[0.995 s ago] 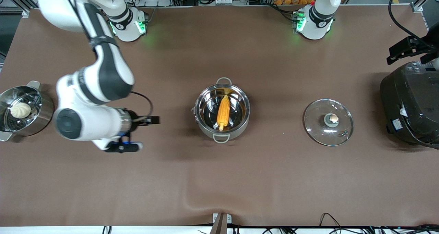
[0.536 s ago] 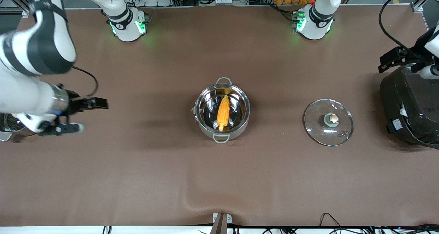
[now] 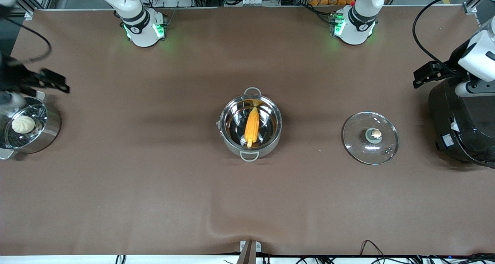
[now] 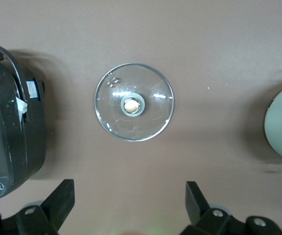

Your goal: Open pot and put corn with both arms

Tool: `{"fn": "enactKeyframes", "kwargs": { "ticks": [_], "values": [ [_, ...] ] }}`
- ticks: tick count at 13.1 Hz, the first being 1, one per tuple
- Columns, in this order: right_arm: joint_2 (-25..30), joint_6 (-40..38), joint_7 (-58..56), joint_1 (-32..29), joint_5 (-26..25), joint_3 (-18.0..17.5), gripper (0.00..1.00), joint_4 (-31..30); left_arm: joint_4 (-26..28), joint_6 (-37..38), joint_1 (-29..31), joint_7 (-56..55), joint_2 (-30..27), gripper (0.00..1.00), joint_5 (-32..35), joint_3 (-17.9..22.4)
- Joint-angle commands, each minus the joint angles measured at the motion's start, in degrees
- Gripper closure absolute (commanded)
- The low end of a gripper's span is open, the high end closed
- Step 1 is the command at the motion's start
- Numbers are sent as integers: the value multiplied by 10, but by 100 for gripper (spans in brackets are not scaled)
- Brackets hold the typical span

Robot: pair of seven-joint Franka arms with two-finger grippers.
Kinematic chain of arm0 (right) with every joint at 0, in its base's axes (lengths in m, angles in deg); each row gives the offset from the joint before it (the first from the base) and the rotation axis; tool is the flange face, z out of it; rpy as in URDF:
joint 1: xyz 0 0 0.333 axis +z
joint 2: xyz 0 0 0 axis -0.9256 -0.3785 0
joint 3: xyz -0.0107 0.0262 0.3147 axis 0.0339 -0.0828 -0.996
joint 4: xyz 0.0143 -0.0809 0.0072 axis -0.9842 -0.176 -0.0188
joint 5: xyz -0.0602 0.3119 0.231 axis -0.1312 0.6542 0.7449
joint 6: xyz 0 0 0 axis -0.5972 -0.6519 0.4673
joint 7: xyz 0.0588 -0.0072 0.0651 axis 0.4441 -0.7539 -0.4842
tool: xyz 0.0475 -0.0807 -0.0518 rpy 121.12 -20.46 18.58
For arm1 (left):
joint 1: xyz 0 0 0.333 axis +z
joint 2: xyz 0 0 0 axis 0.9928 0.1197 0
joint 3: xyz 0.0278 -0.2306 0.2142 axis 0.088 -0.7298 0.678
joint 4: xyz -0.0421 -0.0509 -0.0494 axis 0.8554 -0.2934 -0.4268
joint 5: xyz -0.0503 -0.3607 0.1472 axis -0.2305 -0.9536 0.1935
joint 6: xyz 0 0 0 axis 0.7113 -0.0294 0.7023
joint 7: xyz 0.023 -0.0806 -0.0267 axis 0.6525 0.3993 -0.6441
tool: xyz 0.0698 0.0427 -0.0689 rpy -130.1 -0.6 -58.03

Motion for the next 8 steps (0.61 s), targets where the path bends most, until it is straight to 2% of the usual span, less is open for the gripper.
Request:
{"fn": "enactKeyframes", "kwargs": {
  "ticks": [1,3,8],
  "values": [
    [40,-16,3,-29,-9,-33,0,-20,10,3,2,-1,-12,0,-3,0],
    [41,-30,44,-47,-8,-53,0,-6,6,11,2,0,-13,0,-3,2],
    [46,-30,61,-42,-8,-52,0,-2,3,23,4,3,-11,0,-7,4]
  ]
}}
